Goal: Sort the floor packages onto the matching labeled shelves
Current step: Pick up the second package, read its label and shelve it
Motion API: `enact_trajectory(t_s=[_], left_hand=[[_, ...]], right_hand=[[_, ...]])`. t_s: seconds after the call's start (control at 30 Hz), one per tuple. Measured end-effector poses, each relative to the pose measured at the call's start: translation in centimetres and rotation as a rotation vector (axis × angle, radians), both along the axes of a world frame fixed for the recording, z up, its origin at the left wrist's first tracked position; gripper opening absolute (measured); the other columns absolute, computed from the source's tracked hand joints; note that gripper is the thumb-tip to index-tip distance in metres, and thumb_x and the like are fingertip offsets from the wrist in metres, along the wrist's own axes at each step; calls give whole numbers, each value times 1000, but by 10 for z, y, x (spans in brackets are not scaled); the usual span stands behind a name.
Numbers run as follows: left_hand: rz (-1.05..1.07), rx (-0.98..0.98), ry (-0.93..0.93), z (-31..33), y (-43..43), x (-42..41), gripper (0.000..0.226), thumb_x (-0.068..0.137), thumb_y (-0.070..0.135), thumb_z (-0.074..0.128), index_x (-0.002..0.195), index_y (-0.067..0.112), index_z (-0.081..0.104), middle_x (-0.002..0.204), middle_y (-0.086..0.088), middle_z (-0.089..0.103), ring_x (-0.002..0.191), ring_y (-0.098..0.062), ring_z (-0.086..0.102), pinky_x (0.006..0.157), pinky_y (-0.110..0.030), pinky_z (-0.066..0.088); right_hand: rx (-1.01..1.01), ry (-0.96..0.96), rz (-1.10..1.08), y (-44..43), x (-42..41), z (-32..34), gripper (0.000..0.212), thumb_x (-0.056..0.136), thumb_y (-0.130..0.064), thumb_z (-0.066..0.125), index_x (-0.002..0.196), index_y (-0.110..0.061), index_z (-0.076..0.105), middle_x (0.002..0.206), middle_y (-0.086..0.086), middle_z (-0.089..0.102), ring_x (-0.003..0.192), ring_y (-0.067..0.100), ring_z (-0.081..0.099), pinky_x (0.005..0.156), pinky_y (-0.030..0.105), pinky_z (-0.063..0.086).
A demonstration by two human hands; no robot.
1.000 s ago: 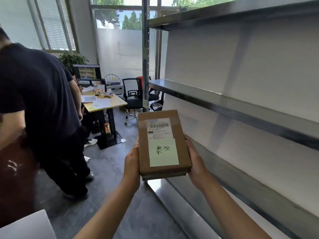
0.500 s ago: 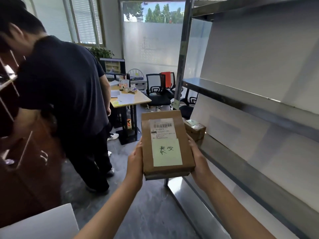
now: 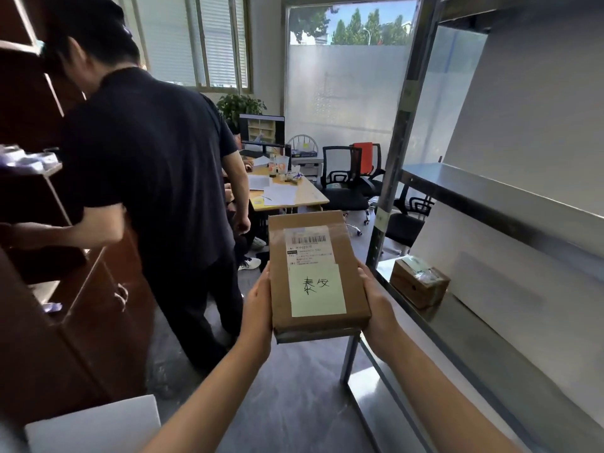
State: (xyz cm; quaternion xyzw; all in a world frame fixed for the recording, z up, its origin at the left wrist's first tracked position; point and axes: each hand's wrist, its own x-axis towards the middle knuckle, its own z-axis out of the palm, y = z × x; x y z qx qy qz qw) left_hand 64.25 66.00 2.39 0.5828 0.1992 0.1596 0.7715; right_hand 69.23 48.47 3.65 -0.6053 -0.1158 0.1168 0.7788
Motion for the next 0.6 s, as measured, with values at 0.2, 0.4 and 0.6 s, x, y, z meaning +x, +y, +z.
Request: enact_trajectory(t_s=[0.2,0.4,0.6], left_hand=[[48,-16,20,11,2,60,30,99,38,53,107,23,77,86,4,80,79,-13,74,71,-30,53],[27,61,6,12,-4,117,34,101,38,50,119,21,73,107,-3,79,100,-24,74,80,-34,55],[33,78,25,3,5,160,34,103,34,46,115,16,73,100,-2,80,92,-21,75,75,-32,54]], right_hand=[[40,3,24,8,70,4,31,108,-29,34,129,-36,55,121,10,70,105,25,70,77,33,61],[69,21,-20,4,138,2,25,107,-26,40,122,-34,58,122,13,69,110,32,68,85,42,60],[71,28,-34,13,190,-12,24,105,-29,44,122,-35,61,123,12,68,113,36,66,94,52,55]])
